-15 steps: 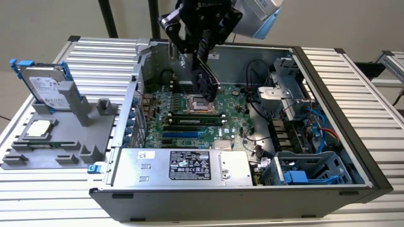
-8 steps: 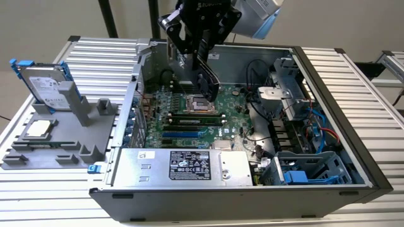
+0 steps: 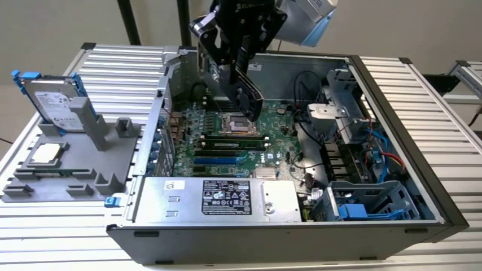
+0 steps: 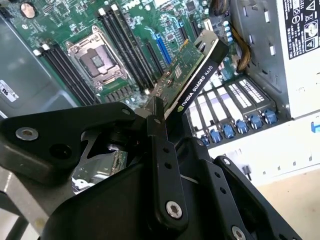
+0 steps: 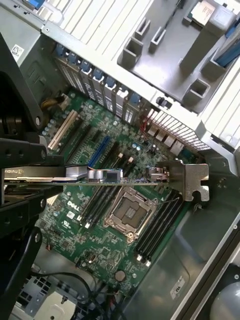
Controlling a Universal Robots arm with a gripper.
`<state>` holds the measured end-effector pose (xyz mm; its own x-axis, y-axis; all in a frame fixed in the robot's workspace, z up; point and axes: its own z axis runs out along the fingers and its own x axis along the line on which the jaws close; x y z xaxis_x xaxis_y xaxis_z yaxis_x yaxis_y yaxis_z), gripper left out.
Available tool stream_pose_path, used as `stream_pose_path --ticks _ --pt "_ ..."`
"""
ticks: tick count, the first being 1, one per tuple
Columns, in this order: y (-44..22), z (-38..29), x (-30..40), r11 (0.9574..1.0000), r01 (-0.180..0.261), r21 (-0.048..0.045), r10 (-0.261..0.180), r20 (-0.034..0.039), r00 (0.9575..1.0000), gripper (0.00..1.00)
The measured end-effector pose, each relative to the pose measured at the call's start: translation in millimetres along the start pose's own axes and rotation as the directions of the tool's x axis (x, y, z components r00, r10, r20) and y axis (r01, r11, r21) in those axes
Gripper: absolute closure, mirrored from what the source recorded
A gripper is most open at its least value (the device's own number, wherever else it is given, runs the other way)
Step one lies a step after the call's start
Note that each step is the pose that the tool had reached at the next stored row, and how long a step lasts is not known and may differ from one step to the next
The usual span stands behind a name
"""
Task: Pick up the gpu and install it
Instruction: 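Insert the gpu into the slot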
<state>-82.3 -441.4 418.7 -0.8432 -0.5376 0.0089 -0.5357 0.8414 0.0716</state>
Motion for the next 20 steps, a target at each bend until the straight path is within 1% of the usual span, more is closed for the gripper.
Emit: stream_pose_path --ticks 10,15,20 --pt "-0.3 0.0 -0.4 0.9985 0.054 0.0003 -0.054 -0.0039 0.9985 1.0" --pt "-0.6 -0.1 -0.9 0.9963 0.085 0.0005 -0.085 -0.0062 0.9963 1.0" --pt "-0.8 -0.1 -1.3 0.9933 0.116 0.0005 -0.116 -0.0083 0.9932 1.0"
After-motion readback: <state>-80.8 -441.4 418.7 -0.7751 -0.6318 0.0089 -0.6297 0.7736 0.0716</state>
